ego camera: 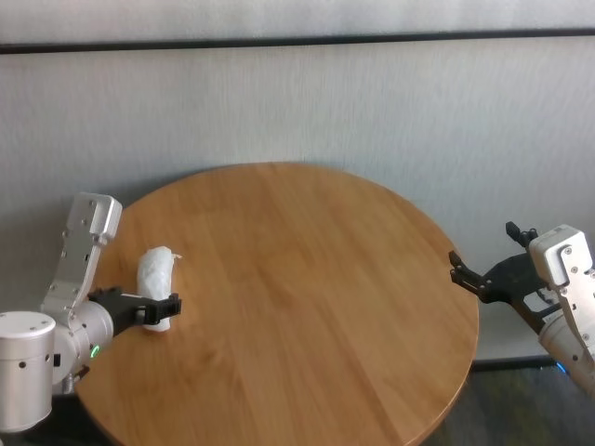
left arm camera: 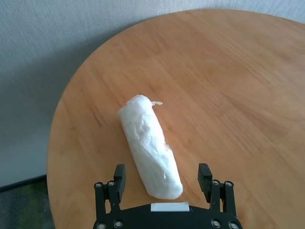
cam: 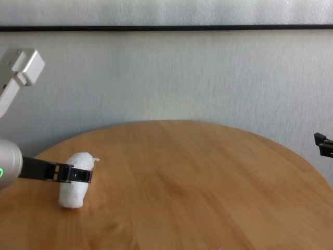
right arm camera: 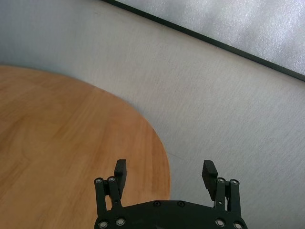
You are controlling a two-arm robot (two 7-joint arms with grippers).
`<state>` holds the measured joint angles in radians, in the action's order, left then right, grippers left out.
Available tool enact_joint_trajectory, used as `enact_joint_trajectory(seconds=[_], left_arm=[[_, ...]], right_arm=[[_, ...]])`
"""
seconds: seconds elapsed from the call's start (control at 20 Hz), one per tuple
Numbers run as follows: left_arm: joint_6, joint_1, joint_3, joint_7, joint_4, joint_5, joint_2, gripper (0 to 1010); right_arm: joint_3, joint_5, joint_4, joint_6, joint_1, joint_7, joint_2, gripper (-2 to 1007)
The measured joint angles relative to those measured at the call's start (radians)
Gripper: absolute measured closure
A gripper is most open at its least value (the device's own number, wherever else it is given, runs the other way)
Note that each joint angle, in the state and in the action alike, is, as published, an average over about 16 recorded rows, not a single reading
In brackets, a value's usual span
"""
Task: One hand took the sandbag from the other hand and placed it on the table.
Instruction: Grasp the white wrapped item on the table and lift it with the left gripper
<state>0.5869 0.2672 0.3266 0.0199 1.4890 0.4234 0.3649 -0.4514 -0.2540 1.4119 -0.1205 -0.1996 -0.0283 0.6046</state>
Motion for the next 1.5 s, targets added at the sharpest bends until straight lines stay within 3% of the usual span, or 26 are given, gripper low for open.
enact_joint_trajectory(seconds=[0.75, 1.5], left_arm=[[-0.017, 0.059, -0.004, -0.028, -0.122, -0.034, -0.034, 10], [-0.044, 0.097, 0.000, -0.058, -0.209, -0.078, -0.056, 10]], right_arm=[[0.000, 0.000, 0.000, 0.000, 0.000, 0.000, 0.000, 3], [0.000, 0.000, 0.000, 0.000, 0.000, 0.000, 0.000, 3]])
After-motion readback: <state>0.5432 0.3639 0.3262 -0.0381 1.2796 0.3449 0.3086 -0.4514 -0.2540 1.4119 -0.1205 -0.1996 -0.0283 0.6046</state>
